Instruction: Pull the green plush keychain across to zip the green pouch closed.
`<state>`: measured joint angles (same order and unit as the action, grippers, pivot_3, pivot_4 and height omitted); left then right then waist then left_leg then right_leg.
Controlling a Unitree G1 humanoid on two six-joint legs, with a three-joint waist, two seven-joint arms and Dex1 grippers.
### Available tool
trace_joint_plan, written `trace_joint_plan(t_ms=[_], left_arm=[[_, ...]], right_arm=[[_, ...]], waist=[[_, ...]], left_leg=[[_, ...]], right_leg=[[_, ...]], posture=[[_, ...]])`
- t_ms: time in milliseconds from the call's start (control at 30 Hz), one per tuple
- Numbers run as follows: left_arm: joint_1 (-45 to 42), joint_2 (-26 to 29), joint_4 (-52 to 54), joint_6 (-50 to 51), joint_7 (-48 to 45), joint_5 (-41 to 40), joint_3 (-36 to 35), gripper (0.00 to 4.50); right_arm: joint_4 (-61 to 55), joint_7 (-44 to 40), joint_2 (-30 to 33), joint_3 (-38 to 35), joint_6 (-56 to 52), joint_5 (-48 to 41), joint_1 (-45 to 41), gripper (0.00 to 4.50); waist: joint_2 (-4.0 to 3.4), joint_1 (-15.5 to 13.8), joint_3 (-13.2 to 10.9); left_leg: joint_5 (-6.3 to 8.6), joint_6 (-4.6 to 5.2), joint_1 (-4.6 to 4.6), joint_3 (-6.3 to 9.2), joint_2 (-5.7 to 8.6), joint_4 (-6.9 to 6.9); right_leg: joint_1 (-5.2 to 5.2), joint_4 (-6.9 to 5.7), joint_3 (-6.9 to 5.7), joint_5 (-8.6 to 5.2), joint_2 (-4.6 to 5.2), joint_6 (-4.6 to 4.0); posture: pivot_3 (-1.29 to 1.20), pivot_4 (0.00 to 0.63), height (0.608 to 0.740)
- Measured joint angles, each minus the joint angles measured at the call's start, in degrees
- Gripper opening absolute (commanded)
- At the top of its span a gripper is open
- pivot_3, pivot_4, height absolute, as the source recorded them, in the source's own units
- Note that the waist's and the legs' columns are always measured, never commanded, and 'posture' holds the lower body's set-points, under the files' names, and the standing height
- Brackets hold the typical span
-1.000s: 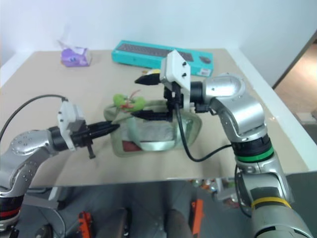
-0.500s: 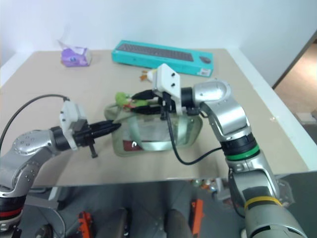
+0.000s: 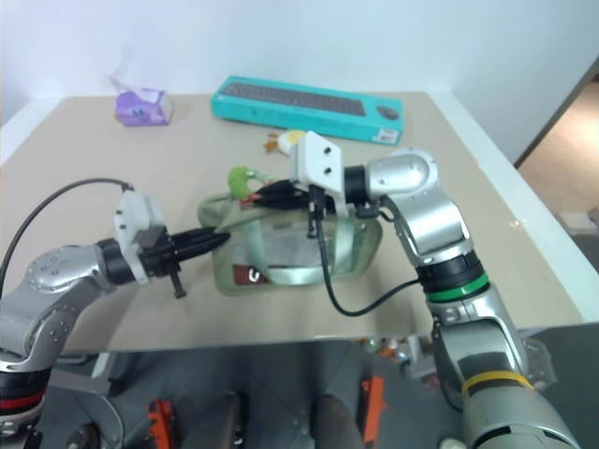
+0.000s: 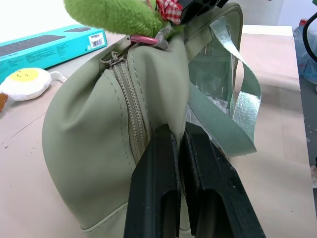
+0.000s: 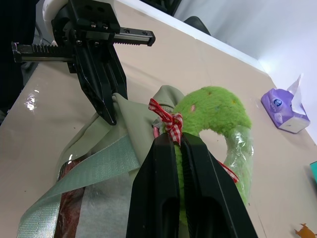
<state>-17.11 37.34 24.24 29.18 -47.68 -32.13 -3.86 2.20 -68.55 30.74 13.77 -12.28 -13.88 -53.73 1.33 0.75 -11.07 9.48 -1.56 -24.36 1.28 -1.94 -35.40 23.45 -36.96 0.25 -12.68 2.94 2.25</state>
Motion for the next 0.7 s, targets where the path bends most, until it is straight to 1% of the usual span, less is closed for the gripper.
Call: trace_joint_plan(t_ms=[400, 700], left_arm=[[-0.4, -0.6, -0.6, -0.4, 0.0, 0.6, 0.1, 0.00], [-1.0, -1.5, -1.0, -0.9, 1.2, 1.4, 0.6, 0.00]], right_arm=[[-1.5, 0.5, 0.2, -0.8, -1.6, -0.9, 0.5, 0.07], [-5.8, 4.3, 1.8, -5.2, -4.6, -2.0, 0.8, 0.07]], waist=[[0.00, 0.0, 0.0], [0.00, 0.0, 0.0]], left_leg=[[0.00, 0.00, 0.00, 0.00, 0.00, 0.00], [0.00, 0.00, 0.00, 0.00, 0.00, 0.01]], right_leg=[[0.00, 0.00, 0.00, 0.00, 0.00, 0.00], [0.02, 0.00, 0.00, 0.00, 0.00, 0.00]], posture=[[0.00, 0.150, 0.740], [0.00, 0.150, 0.740]])
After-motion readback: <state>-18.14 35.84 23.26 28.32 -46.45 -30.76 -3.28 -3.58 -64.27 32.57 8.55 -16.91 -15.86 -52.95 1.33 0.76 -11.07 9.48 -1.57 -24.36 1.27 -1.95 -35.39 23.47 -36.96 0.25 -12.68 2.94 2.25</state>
